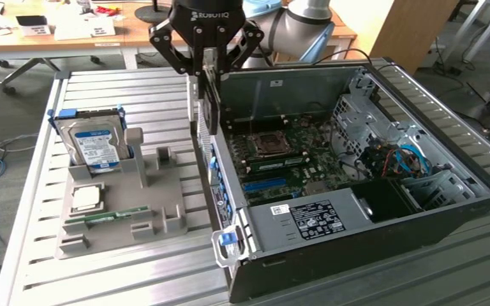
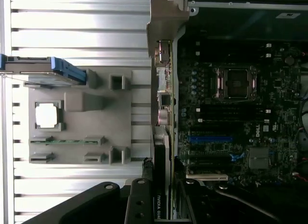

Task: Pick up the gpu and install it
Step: 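Pick up the gpu and move the gpu toward the slot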

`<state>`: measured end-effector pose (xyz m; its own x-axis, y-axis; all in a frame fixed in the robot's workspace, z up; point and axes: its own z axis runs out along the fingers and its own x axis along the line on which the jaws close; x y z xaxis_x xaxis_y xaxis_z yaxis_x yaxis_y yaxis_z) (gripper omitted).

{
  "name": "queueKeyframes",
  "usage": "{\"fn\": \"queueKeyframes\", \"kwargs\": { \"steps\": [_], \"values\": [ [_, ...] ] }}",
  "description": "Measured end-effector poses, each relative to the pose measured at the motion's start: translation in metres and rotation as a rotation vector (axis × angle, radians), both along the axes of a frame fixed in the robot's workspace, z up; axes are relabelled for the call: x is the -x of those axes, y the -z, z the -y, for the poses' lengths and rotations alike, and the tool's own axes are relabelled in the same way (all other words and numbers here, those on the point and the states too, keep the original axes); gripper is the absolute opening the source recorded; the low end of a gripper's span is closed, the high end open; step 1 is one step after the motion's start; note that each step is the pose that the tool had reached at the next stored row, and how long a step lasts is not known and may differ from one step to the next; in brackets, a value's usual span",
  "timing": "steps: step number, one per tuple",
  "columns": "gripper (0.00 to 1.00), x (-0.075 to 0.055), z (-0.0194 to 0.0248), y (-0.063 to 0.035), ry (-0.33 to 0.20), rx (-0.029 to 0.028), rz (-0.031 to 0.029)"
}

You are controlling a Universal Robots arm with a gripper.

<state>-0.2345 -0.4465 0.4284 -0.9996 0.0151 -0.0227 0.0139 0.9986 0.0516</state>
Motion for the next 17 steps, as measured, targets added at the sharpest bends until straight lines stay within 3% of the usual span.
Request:
{"fn": "queueKeyframes", "kwargs": {
  "steps": [17],
  "values": [
    [0.27,-0.034,0.0,0.0,0.0,0.0001,0.0]
  ]
}}
